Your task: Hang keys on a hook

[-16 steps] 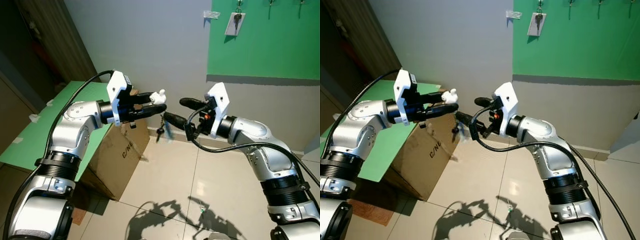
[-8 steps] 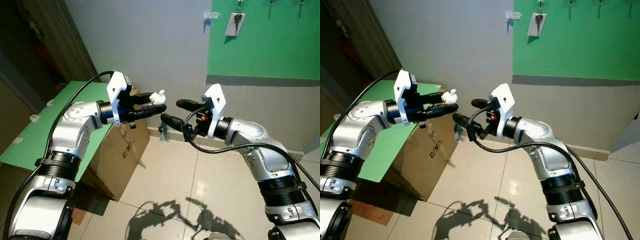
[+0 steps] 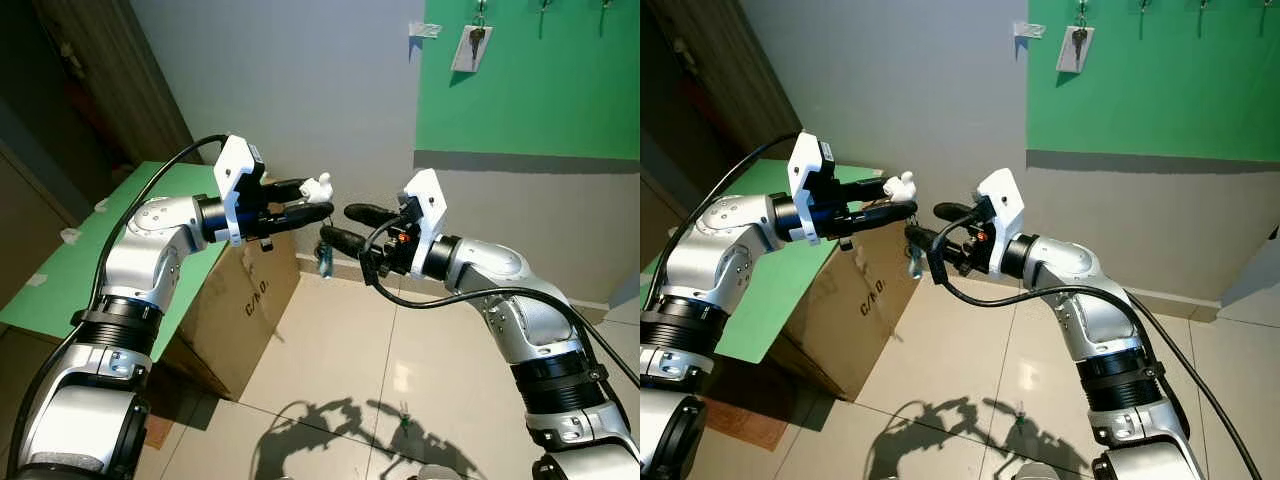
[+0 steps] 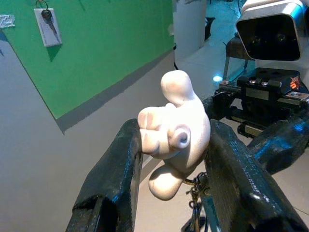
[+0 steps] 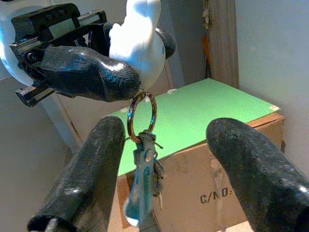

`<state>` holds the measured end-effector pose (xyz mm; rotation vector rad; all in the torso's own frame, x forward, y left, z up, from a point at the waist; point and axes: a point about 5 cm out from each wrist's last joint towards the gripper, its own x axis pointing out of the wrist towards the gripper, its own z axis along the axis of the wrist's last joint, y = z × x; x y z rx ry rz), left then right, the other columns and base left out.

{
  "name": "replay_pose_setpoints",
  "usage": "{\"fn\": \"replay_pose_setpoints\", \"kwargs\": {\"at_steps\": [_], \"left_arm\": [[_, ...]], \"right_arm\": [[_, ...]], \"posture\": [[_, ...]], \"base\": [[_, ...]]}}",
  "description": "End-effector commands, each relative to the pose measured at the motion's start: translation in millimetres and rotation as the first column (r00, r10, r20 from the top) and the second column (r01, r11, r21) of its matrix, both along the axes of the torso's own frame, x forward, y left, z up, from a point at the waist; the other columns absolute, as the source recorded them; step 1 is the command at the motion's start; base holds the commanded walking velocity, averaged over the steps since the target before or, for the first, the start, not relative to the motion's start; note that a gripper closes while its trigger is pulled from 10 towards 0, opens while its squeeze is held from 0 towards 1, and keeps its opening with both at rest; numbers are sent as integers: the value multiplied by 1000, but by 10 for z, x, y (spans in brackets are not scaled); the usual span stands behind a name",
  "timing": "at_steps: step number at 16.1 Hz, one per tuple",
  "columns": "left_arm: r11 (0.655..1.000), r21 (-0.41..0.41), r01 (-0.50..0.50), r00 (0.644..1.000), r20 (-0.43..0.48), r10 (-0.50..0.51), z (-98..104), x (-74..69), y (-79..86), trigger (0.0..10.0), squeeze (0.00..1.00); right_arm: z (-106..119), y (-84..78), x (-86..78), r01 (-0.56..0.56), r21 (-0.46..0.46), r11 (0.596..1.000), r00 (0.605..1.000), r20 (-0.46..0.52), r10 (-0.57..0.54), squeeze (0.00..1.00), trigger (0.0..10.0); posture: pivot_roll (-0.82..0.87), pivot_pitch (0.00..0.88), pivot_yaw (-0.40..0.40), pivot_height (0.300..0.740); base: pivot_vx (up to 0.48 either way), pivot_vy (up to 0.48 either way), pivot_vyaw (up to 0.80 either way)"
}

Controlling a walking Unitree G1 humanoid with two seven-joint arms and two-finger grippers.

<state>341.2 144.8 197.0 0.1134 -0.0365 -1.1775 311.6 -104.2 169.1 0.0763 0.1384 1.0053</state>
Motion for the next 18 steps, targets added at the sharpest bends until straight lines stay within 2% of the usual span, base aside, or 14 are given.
{"fn": "replay_pose_setpoints", "kwargs": {"at_steps": [1,18], "left_arm": [[1000,9,-23,1000,20,23,52,27,63,0,0],[1000,19,-21,1000,13,20,14,10,52,0,0]], "right_arm": [[35,23,-23,-13,11,1000,1000,11,13,0,0],[50,27,-35,-7,32,999,1000,8,7,0,0]], "posture": [[-276,0,180,740],[-273,0,178,740]], "base": [[0,0,0],[0,0,0]]}}
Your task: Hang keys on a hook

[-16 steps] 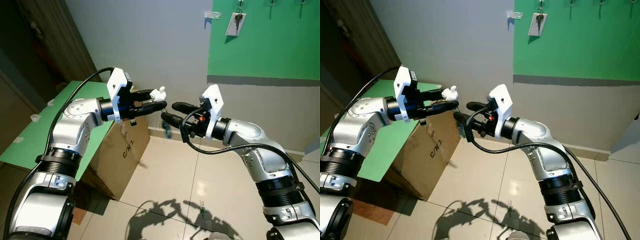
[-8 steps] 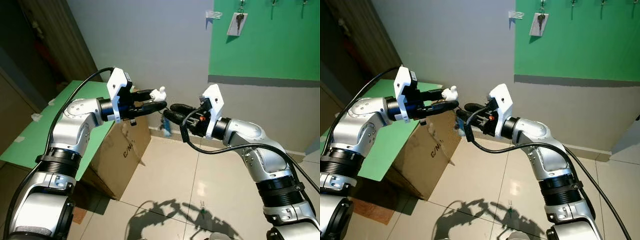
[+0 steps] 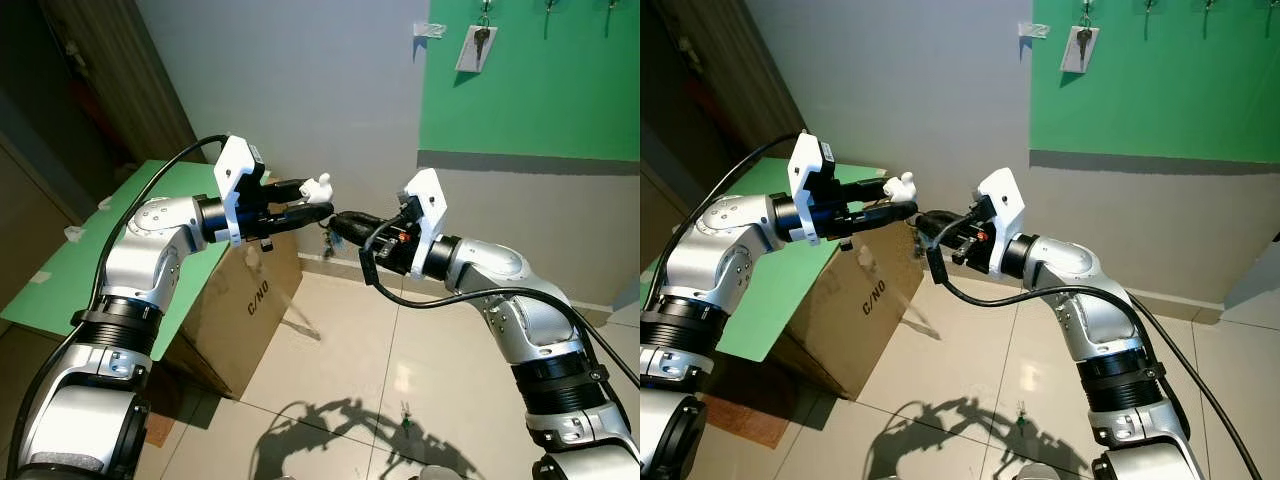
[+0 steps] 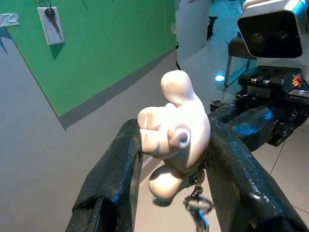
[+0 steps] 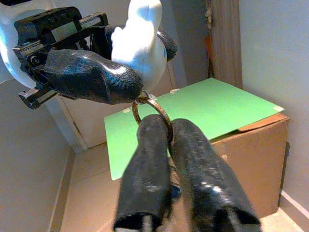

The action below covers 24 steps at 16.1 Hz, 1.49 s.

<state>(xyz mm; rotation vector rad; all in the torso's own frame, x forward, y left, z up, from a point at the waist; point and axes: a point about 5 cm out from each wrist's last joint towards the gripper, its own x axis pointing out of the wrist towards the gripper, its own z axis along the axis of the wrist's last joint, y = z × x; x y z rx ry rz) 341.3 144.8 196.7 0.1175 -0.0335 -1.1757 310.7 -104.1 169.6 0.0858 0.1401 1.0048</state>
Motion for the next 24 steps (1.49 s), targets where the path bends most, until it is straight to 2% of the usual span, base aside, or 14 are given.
{"fn": "replay_pose_setpoints", "kwargs": {"at_steps": [1,9,10,11,12,20,22,23,24], "left_arm": [[1000,15,-19,1000,14,19,17,9,50,0,0],[997,55,-57,997,55,54,-5,29,50,0,0],[991,54,-125,991,50,122,-13,79,68,10000,0],[989,54,-134,990,46,132,-16,87,72,10000,827],[991,61,-122,992,40,120,-26,82,68,10000,1000],[986,-6,-164,986,16,165,5,113,34,10000,1000],[979,-12,-204,979,22,204,13,142,67,10000,1000],[966,-39,-257,966,15,258,15,164,114,10000,1000],[949,-51,-312,950,0,312,-40,157,156,10000,1000]], "right_arm": [[45,24,-26,-6,25,1000,1000,14,5,0,0],[40,35,-56,-16,40,999,1000,13,16,0,0],[39,38,-63,-18,41,999,1000,12,18,0,0],[38,39,-66,-19,42,999,1000,11,18,0,0],[38,42,-68,-19,43,999,1000,10,19,0,0],[-5,57,-85,-4,49,999,1000,0,5,0,0],[-16,55,-80,5,48,999,1000,-1,-5,0,0],[-32,7,-40,78,46,996,997,11,-78,0,0],[-79,-71,36,213,41,976,977,19,-214,0,0]], "posture": [[-274,0,177,740],[-274,0,178,740],[-273,0,178,740],[-273,0,178,740],[-272,0,177,740],[-268,0,177,740],[-270,0,177,740],[-266,0,177,740],[-265,0,180,740]], "base": [[0,0,0],[0,0,0],[0,0,0],[0,0,0],[0,0,0],[0,0,0],[0,0,0],[0,0,0],[0,0,0]]}}
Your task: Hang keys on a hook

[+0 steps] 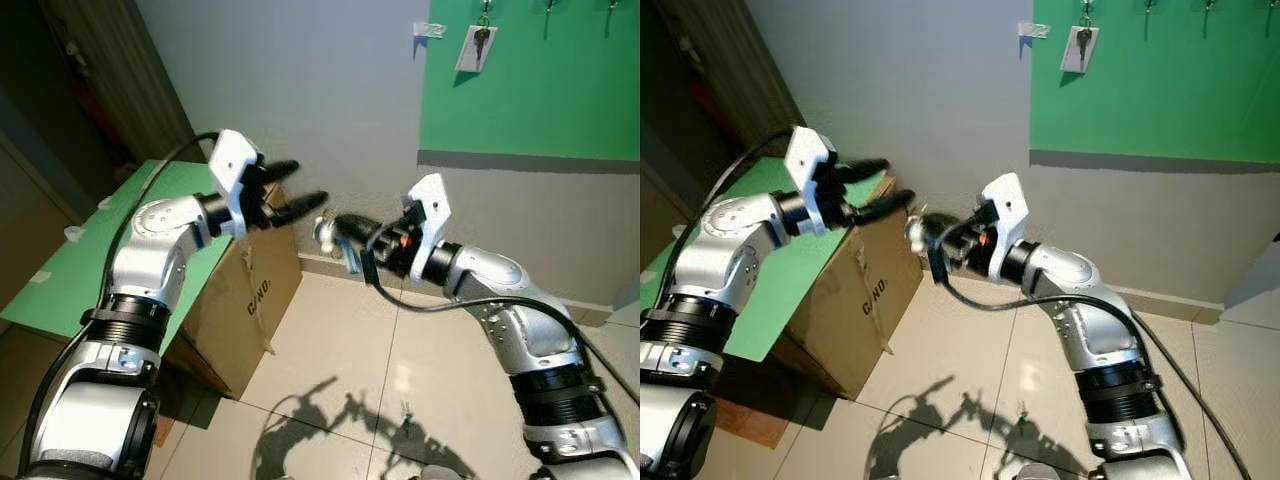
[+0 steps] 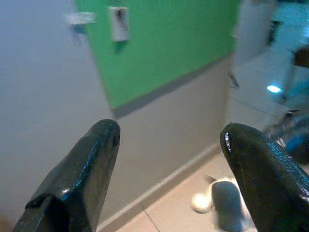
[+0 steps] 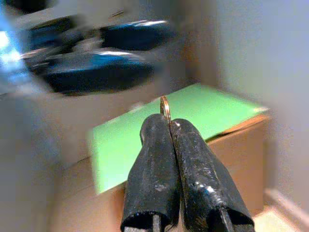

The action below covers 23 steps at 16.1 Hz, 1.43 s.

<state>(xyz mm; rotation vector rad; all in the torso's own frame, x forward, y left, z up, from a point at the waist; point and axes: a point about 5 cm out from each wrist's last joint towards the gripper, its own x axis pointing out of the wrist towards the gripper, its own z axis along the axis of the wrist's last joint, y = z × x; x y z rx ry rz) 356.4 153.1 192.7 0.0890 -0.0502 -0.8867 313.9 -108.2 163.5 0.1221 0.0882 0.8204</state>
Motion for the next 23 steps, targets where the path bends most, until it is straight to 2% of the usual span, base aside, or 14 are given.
{"fn": "replay_pose_setpoints", "kwargs": {"at_steps": [1,3,6,7,9,10,11,13,14,16,17,18,19,23], "left_arm": [[994,-27,-109,994,-25,108,-81,4,115,10000,1000],[973,-78,-218,974,-78,212,-264,-79,176,10000,1000],[932,-104,-347,931,-155,329,-546,-254,249,10000,1000],[909,-110,-403,908,-175,381,-626,-302,263,10000,0],[865,-106,-491,865,-173,470,-708,-366,276,10000,0],[812,-101,-575,815,-158,558,-784,-468,267,10000,0],[804,-98,-587,807,-153,570,-797,-486,264,10000,0],[803,-57,-593,801,-136,582,-910,-628,165,10000,0],[812,-10,-583,809,-94,580,-1052,-836,79,10000,0],[796,12,-606,789,-117,603,-1249,-1080,89,10000,0],[794,10,-608,787,-132,603,-1282,-1118,87,10000,0],[787,7,-617,777,-157,610,-1307,-1086,80,10000,0],[791,-15,-612,782,-158,603,-1254,-999,65,10000,0],[802,-42,-596,801,-102,590,-1146,-904,12,10000,0]], "right_arm": [[-90,-123,65,159,-41,986,987,17,-159,0,0],[-218,-312,87,359,-66,931,933,32,-358,0,0],[-371,-495,-22,490,-95,866,872,62,-486,0,0],[-421,-554,-57,536,-102,838,844,76,-530,0,0],[-494,-624,-100,597,-111,794,802,98,-589,0,0],[-565,-671,-183,638,-121,760,770,135,-624,0,0],[-576,-679,-200,643,-124,756,765,142,-628,0,0],[-660,-691,-297,650,-133,749,760,154,-632,0,0],[-764,-709,-408,650,-150,745,760,147,-633,0,0],[-925,-733,-587,678,-154,719,734,91,-673,0,0],[-965,-719,-634,677,-161,718,734,84,-674,0,0],[-1057,-671,-684,668,-181,722,742,74,-667,0,0],[-1061,-663,-650,665,-183,724,744,76,-664,0,0],[-1006,-695,-581,663,-170,729,748,104,-656,0,0]], "posture": [[-265,0,180,740],[-259,0,180,740],[-242,0,171,740],[-238,0,171,740],[-236,0,168,740],[-230,0,164,740],[-229,0,164,740],[-229,0,163,740],[-234,0,158,740],[-238,0,146,740],[-236,0,144,740],[-237,0,152,740],[-237,0,147,740],[-248,0,148,740]], "base": [[0,0,0],[0,0,0],[0,0,0],[0,0,0],[0,0,0],[0,0,0],[0,0,0],[0,0,0],[0,0,0],[0,0,0],[0,0,0],[0,0,0],[0,0,0],[0,-80,0]]}}
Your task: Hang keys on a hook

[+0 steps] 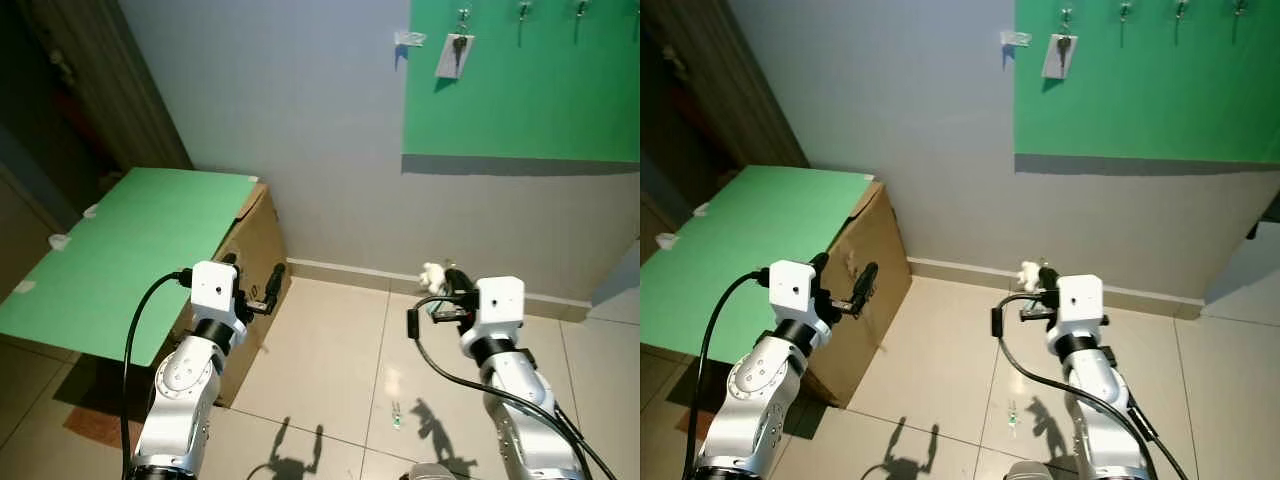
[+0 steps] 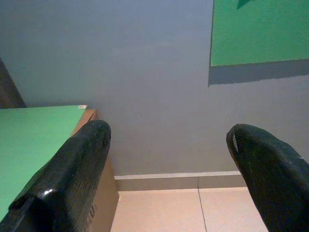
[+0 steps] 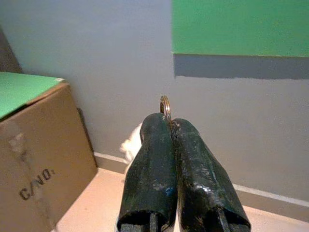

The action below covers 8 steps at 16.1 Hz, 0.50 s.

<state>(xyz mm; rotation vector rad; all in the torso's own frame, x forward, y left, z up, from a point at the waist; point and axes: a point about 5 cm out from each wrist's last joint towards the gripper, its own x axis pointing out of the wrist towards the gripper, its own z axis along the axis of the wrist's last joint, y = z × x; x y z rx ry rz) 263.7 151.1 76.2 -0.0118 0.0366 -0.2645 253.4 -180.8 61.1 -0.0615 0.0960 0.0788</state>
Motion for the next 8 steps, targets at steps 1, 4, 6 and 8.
{"fn": "replay_pose_setpoints", "kwargs": {"at_steps": [1,4,6,8], "left_arm": [[1000,7,-4,1000,19,4,37,47,16,10000,0],[1000,15,-4,999,33,3,95,155,44,10000,0],[1000,25,3,999,37,-4,112,190,60,10000,0],[999,36,17,999,41,-18,114,191,34,10000,0]], "right_arm": [[23,35,31,-11,7,1000,1000,17,11,0,0],[39,64,70,-17,9,1000,999,29,17,0,0],[53,98,99,-21,21,1000,999,34,21,0,0],[53,105,111,-20,29,999,999,34,19,0,0]], "posture": [[-248,0,148,740],[-250,0,152,740],[-253,0,157,740],[-252,0,158,740]], "base": [[0,-435,0],[0,-441,0],[0,-446,-341],[0,-446,-666]]}}
